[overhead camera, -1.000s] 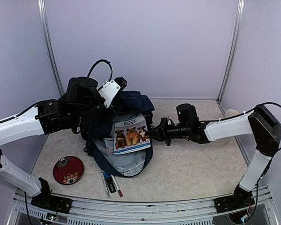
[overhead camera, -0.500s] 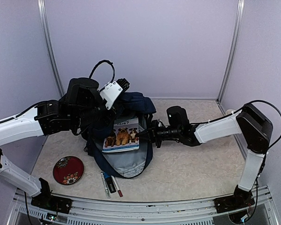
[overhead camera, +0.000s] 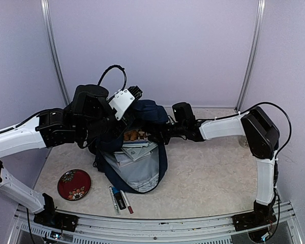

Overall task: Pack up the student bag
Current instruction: Adjust the book in the largest pocket of the bag, then pick up the largest pocket of the bag from the student bag.

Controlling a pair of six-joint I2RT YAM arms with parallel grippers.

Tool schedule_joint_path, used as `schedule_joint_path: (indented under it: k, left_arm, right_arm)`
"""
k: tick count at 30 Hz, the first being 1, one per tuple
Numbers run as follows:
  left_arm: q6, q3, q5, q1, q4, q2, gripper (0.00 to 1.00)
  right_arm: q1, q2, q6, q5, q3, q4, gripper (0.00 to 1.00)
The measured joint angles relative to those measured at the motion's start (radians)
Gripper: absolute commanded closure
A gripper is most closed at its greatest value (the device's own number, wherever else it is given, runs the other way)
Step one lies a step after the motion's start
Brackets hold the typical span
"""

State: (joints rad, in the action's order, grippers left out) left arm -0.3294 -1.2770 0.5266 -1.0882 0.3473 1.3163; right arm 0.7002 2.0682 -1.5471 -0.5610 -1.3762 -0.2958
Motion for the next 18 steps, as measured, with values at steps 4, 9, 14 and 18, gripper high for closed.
schedule_joint_path:
  k: [4, 9, 14, 18]
  left_arm:
    - [0.033, 0.016, -0.01, 0.002, -0.003, 0.0, 1.0]
    - [0.085, 0.069, -0.054, 0.026, -0.04, -0.005, 1.0]
    - [0.122, 0.091, -0.083, 0.034, -0.056, -0.014, 1.0]
    - [0.135, 0.091, -0.093, 0.036, -0.058, -0.015, 1.0]
  right_arm:
    - [-0.002, -0.077, 0.083, 0.02, 0.109, 0.004, 0.45]
    - [-0.006, -0.253, 0.223, 0.025, 0.243, 0.011, 0.47]
    - [-0.005, -0.437, 0.415, 0.079, 0.299, 0.065, 0.48]
    - [0.006, -0.55, 0.551, 0.192, 0.354, 0.147, 0.42]
